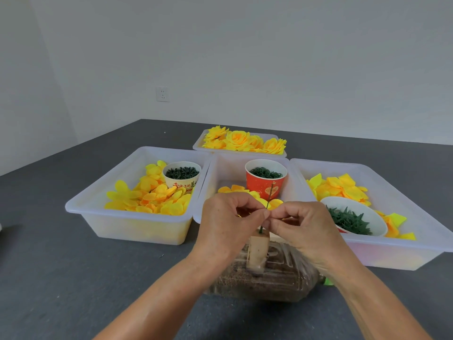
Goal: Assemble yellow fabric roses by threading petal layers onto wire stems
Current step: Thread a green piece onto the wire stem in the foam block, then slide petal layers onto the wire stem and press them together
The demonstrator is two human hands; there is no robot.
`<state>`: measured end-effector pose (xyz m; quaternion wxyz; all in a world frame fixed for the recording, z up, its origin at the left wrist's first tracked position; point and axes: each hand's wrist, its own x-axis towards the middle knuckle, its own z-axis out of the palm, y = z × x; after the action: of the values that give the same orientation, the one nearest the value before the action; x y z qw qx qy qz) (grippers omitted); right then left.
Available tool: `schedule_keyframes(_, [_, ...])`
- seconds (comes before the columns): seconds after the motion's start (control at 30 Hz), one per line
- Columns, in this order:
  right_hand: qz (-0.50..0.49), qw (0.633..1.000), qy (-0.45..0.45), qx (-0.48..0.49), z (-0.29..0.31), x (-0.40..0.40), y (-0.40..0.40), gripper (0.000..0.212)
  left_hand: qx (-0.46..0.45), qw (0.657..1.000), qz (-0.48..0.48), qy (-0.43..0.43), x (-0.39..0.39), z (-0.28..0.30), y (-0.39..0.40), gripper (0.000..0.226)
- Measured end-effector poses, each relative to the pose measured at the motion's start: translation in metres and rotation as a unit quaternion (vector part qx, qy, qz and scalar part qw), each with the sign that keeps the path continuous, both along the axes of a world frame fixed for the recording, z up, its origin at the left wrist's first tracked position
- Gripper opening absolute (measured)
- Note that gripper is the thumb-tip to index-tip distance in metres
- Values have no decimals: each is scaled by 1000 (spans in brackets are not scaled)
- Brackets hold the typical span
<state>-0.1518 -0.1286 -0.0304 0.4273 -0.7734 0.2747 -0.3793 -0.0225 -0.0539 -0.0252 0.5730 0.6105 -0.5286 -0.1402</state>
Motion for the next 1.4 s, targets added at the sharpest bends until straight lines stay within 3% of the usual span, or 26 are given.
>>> schedule_keyframes(0.13, [45,998,-17,47,5,-1,-5,14,12,999,-34,10,16,7,0,16])
schedule_keyframes(0.27, [94,993,-10,68,10,-3,-9,7,38,996,68,-51,70,19,-13,12])
schedule_keyframes(0.4, [122,990,14,62,12,-3,-19,23,182,949,182,-180,140,25,-28,6])
schedule_keyframes(0.5, [143,987,24,68,11,-3,-27,31,298,907,208,-212,179,18,-34,12])
schedule_keyframes(0.63, [170,981,66,73,13,-5,-37,42,375,887,152,-221,196,4,-40,16])
schedule_keyframes(0.77, [196,971,96,93,24,-7,-44,27,446,855,72,-254,194,-6,-44,18])
schedule_keyframes(0.9, [147,985,45,82,34,2,-50,24,494,791,35,-360,190,-16,-46,26])
schedule_keyframes(1.0, [115,989,14,94,34,20,-56,14,499,769,37,-398,187,-22,-48,25])
schedule_keyframes(1.1, [91,988,-22,119,25,36,-58,21,475,779,36,-408,186,-22,-48,21])
schedule_keyframes(1.17, [77,985,-38,147,17,44,-59,21,436,809,56,-390,187,-19,-47,19])
schedule_keyframes(1.3, [55,977,-64,195,1,54,-60,15,313,924,61,-212,185,-3,-37,14])
schedule_keyframes(1.33, [52,974,-71,207,-2,55,-60,15,311,936,27,-165,182,2,-32,16])
schedule_keyframes(1.4, [49,969,-83,227,-8,58,-58,15,347,927,-45,-136,177,10,-24,17])
